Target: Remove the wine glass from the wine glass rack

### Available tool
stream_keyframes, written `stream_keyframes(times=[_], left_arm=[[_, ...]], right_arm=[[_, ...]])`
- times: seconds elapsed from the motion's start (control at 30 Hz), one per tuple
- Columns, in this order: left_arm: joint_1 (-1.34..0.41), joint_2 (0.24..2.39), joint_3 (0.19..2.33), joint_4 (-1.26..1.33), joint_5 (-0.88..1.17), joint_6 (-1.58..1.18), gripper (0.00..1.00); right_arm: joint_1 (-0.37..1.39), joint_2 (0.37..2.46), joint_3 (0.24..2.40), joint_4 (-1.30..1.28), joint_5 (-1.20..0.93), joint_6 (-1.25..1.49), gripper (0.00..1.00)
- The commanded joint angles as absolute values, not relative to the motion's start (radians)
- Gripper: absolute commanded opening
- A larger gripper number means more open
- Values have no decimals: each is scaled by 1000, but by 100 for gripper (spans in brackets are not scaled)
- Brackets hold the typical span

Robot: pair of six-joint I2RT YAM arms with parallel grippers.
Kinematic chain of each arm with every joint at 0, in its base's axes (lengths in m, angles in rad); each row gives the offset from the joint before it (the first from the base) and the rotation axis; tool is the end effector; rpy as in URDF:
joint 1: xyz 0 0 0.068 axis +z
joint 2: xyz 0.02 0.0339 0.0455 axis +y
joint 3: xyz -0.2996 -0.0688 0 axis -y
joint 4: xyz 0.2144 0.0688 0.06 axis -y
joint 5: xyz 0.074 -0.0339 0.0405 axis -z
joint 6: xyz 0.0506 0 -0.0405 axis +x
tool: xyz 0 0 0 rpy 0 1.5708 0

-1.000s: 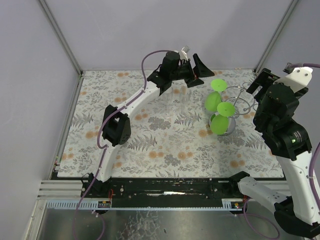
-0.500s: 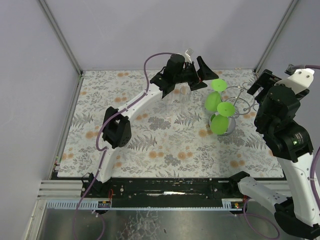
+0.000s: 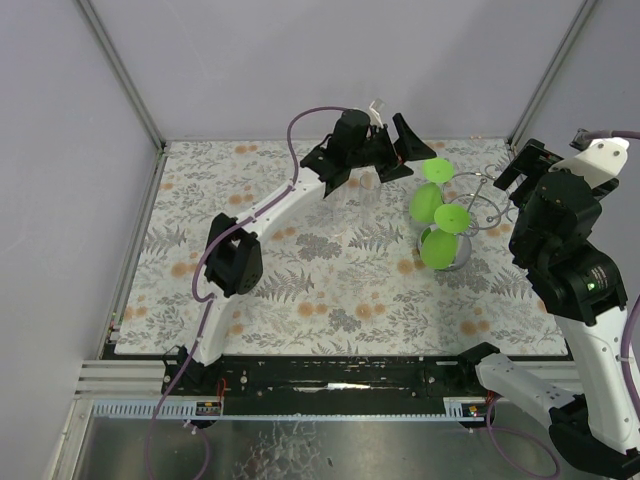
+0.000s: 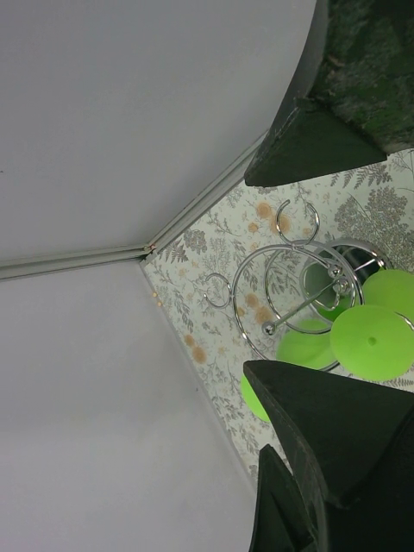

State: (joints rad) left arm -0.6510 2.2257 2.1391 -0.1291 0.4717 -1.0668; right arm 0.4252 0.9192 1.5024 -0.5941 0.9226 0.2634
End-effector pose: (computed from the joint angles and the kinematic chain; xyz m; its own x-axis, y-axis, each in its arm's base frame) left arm 0.4137 -0.3441 0.3669 -0.8641 -0.3223 -0.3866 0.2821 0.3259 -0.9023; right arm 0.0975 -0.0001 0.5187 0.1146 0.2245 -0.9677 0.4632 0.8497 0.2520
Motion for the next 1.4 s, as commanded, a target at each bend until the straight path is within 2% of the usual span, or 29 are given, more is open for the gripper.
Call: stream_keyframes(times=[0.0,0.27,0.53,0.77,1.37], left_arm=[[-660,2215,2115,-117,452,-1080,93],[-675,2229,2114,-109,449,-1085,88],[-676,2235,2120,-112,447,-1081,77],[-687,2246,2121,-112,445,-1087,56],[-698,2271,2136,-117,431,-1076,57]], right_arm=[[426,915,1525,-582,916,281,88],[425,907,1523,-589,919,285,87],[425,904,1518,-588,918,291,87],[425,902,1528,-592,919,288,87],[424,898,1550,-618,925,293,86]])
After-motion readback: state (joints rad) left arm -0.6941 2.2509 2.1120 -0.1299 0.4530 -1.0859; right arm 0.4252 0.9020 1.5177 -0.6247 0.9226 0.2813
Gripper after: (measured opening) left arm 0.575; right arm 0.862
